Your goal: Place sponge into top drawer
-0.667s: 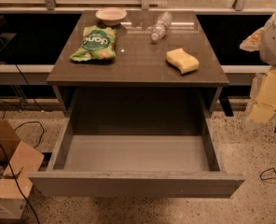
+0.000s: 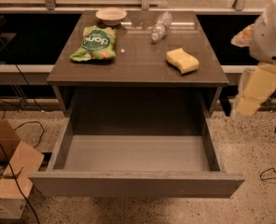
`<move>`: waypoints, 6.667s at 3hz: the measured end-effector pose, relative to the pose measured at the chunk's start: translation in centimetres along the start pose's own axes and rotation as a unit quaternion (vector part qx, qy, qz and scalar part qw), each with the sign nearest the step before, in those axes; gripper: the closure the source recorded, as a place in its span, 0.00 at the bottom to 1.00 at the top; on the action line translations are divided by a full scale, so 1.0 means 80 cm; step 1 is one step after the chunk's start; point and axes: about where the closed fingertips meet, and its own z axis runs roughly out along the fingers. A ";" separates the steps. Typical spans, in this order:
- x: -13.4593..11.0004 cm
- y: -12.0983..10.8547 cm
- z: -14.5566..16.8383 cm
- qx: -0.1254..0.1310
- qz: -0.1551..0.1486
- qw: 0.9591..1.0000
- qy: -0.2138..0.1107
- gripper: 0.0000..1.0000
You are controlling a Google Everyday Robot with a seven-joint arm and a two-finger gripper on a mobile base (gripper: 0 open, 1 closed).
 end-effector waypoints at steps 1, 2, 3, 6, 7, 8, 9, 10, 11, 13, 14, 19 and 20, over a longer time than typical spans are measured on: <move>-0.037 -0.035 0.027 0.004 -0.005 0.998 -0.062 0.00; -0.067 -0.075 0.058 -0.005 0.002 0.994 -0.112 0.00; -0.087 -0.121 0.098 -0.023 0.008 0.990 -0.139 0.00; -0.094 -0.181 0.197 -0.046 0.074 0.979 -0.186 0.00; -0.097 -0.187 0.230 -0.027 0.107 0.972 -0.206 0.00; -0.088 -0.206 0.248 -0.008 0.144 0.961 -0.235 0.00; -0.077 -0.226 0.257 0.009 0.172 0.952 -0.252 0.00; -0.059 -0.252 0.276 0.011 0.209 0.943 -0.259 0.16; -0.049 -0.262 0.288 0.007 0.231 0.938 -0.259 0.39; -0.054 -0.251 0.260 0.021 0.218 0.942 -0.255 0.86; -0.090 -0.213 0.223 0.015 0.172 0.949 -0.262 1.00; -0.192 0.090 0.320 -0.162 0.083 0.930 -0.319 1.00; -0.183 0.093 0.368 -0.170 0.116 0.926 -0.315 1.00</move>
Offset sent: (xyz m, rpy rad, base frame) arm 0.1374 0.0641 -0.0231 0.3403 -0.0557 0.0816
